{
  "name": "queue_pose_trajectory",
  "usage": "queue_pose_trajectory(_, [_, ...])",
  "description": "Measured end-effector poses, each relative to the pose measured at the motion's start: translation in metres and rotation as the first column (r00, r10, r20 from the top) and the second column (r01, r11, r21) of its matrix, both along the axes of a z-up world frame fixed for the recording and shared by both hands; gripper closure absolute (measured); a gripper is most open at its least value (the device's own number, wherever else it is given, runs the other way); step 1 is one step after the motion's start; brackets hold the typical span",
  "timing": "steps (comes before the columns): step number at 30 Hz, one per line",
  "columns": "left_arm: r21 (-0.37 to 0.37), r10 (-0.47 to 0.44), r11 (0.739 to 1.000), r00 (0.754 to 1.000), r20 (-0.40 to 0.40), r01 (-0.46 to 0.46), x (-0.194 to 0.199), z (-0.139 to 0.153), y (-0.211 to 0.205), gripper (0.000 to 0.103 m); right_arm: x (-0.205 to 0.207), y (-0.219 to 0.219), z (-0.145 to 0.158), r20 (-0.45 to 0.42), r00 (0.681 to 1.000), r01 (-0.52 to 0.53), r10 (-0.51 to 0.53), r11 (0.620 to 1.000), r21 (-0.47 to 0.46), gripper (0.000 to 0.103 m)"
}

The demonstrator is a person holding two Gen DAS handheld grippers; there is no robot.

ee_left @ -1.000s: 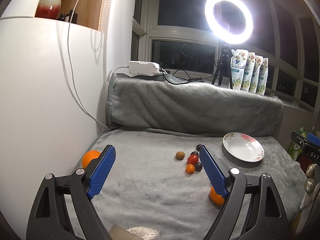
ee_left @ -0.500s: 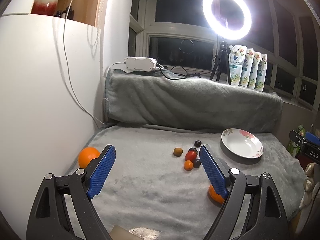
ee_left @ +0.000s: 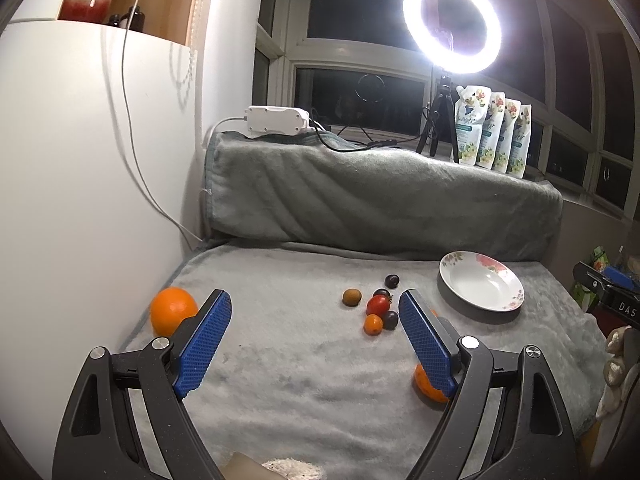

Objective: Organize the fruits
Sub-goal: 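Move the right gripper toward the large orange and close around it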

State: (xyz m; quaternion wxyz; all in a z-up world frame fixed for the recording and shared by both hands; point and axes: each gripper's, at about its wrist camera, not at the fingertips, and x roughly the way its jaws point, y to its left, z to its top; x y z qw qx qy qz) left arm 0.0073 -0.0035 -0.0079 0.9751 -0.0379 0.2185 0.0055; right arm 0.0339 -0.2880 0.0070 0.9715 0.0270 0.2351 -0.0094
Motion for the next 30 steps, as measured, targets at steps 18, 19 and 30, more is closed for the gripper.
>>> queue_pose_trajectory(18, [-0.069,-0.105,0.993,0.989,-0.103,0.098,0.013,-0.027,-0.012,0.017,0.019,0.005,-0.033,-0.139,0.979,-0.129,0.151,0.980,0.152,0.000])
queue_pose_trajectory(19, [-0.079,-0.114,0.991,0.987,-0.112,0.105,0.014,-0.029,-0.013,0.017,0.020,0.005,-0.035,-0.144,0.977,-0.136,0.160,0.977,0.162,0.000])
queue_pose_trajectory(30, [-0.207,-0.233,0.960,0.948,-0.216,0.188,0.026,-0.060,-0.020,0.017,0.030,0.014,-0.053,-0.211,0.944,-0.198,0.256,0.945,0.259,0.000])
